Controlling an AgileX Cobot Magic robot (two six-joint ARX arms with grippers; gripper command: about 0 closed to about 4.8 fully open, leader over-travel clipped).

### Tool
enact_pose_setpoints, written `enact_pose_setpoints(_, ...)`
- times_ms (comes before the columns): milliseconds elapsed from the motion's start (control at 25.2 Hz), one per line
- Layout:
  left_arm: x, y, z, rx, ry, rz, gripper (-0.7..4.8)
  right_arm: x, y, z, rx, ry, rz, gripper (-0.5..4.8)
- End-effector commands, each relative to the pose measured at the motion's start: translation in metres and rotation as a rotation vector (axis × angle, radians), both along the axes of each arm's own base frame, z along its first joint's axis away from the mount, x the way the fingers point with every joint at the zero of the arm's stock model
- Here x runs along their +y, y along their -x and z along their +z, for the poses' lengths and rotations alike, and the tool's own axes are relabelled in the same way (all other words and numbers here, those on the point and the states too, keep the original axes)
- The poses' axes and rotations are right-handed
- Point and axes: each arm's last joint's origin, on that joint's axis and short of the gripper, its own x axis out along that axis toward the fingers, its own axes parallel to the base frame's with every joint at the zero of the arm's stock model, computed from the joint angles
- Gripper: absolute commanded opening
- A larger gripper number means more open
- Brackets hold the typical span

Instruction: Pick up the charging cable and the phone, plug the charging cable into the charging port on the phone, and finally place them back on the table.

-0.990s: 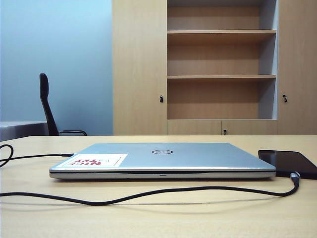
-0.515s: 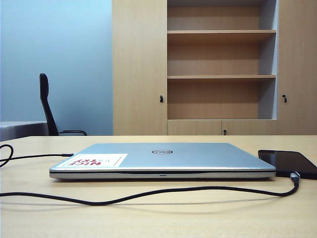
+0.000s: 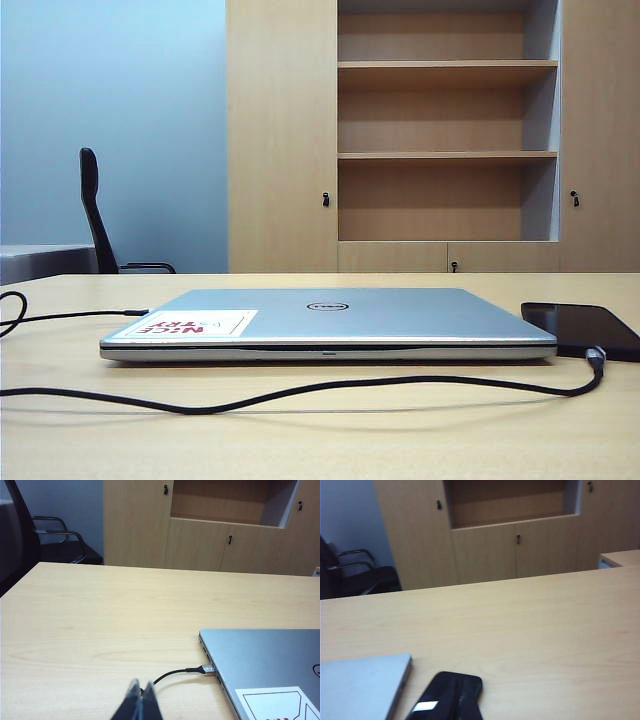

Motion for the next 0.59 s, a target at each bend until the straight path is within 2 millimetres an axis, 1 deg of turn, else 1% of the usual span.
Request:
enact_pose_setpoints(40,0.000,0.000,0.001,-0.010,0.003,0.000,-0.05,-0.002,0.001,-0.005,-0.031,0.000,-0.023,0.04)
enact_pose_setpoints(317,0.000,0.000,0.001,-0.010,0.003,0.000,-0.05,-0.002,-0.004,-0.018,-0.087,0.002,0.005,0.04)
enact_pose_setpoints(594,0.000,0.000,0.001,-0.010,0.003,0.000,-0.05,-0.001,-0.004,-0.020,-0.071,0.005,0.031,0.04)
